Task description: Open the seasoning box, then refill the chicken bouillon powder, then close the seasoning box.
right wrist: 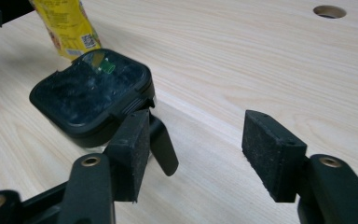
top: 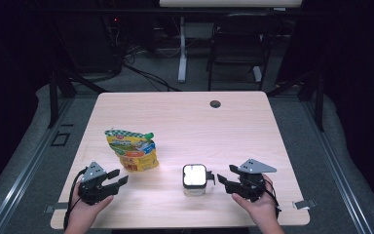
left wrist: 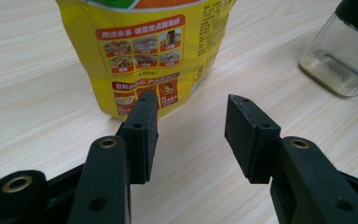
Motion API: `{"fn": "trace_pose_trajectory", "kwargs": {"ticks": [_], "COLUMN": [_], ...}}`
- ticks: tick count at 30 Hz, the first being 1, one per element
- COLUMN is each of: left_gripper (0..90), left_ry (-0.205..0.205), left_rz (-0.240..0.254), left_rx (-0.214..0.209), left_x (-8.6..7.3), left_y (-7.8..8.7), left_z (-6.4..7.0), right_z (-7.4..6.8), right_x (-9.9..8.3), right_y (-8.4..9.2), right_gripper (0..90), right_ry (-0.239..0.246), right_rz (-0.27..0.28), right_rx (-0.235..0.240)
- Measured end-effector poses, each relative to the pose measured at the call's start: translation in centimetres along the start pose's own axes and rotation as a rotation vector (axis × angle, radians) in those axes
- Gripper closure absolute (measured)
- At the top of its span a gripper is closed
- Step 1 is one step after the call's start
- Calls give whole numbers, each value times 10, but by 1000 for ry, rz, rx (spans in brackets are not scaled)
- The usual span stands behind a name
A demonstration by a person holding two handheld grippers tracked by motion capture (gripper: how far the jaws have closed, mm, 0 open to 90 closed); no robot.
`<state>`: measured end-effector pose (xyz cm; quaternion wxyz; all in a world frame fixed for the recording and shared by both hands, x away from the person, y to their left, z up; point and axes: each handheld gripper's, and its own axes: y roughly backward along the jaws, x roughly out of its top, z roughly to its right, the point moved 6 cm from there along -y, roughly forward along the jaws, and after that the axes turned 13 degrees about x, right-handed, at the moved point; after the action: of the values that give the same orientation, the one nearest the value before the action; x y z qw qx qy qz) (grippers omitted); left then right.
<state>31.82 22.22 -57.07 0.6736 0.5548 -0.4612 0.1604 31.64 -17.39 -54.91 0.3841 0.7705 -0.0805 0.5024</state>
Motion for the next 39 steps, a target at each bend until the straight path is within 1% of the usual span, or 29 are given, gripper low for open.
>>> {"fn": "trace_pose_trajectory", "kwargs": {"ticks": [1, 2, 3, 4, 5, 6, 7, 9, 10, 11, 13, 14, 15, 17, 18, 20, 21, 22, 24, 26, 28, 29, 30, 33, 34, 35, 37, 38, 39], "left_gripper": [545, 545, 550, 550, 560, 560, 561, 561, 561, 569, 569, 570, 574, 577, 577, 601, 606, 613, 619, 619, 619, 619, 619, 611, 604, 604, 604, 604, 602], "left_ry": [-5, -5, -6, -15, -19, -15, -25, -25, -28, -30, -32, -43, -49, -55, -64, -80, -83, -83, -77, -80, -80, -91, -91, -92, -96, -92, -91, -87, -87], "left_rz": [1, 1, 0, 0, -2, 9, 12, 12, 6, -7, -10, -16, -21, -25, -32, -39, -44, -44, -32, -26, -11, -10, -8, -1, -1, -2, -1, 0, 2], "left_rx": [-2, -2, -5, -8, -17, -19, -26, -23, -40, -54, -56, -58, -63, -67, -71, -83, -86, -86, -100, -102, -113, -126, -132, -134, -132, -147, -151, -152, -154], "left_x": [2, 2, 3, 3, 5, 6, 10, 11, 12, 14, 15, 17, 20, 22, 25, 33, 36, 36, 50, 54, 62, 69, 71, 75, 77, 79, 79, 80, 81], "left_y": [0, 0, 0, 0, 0, 0, 1, 1, 0, -1, -3, -4, -6, -7, -8, -11, -12, -12, -15, -17, -20, -23, -25, -28, -31, -33, -34, -36, -37], "left_z": [2, 2, 4, 5, 6, 7, 10, 11, 13, 16, 18, 20, 24, 26, 30, 37, 39, 39, 47, 51, 58, 64, 67, 73, 76, 80, 82, 84, 85], "right_z": [0, 0, -1, -1, -3, -3, -6, -7, -9, -12, -12, -14, -14, -14, -14, -13, -13, -13, -12, -12, -13, -14, -14, -16, -18, -21, -22, -22, -24], "right_x": [3, 3, 6, 6, 8, 8, 12, 14, 17, 22, 23, 25, 29, 30, 31, 35, 36, 36, 40, 41, 44, 43, 43, 42, 40, 38, 38, 38, 39], "right_y": [0, 0, -1, -1, -4, -4, -5, -7, -8, -9, -9, -10, -10, -11, -11, -12, -12, -12, -14, -15, -18, -19, -21, -23, -23, -25, -26, -25, -25], "right_gripper": [427, 427, 468, 468, 472, 472, 555, 556, 558, 558, 563, 582, 599, 601, 602, 620, 623, 623, 645, 645, 646, 647, 647, 656, 670, 664, 659, 647, 646], "right_ry": [-4, -4, -5, -5, -8, -8, 9, 6, 11, 34, 37, 26, 43, 40, 28, -34, -32, -32, -23, -25, -31, -30, -30, -23, -24, -31, -19, 0, 13], "right_rz": [-16, -16, -36, -36, -55, -55, -72, -66, -70, -58, -55, -50, -49, -47, -48, -84, -94, -94, -106, -102, -99, -106, -97, -100, -109, -109, -107, -107, -82], "right_rx": [-25, -25, -44, -44, -38, -38, -46, -38, -33, -44, -43, -35, -37, -35, -32, -7, -8, -8, -24, -28, -41, -50, -43, -48, -43, -23, -31, -44, -53]}}
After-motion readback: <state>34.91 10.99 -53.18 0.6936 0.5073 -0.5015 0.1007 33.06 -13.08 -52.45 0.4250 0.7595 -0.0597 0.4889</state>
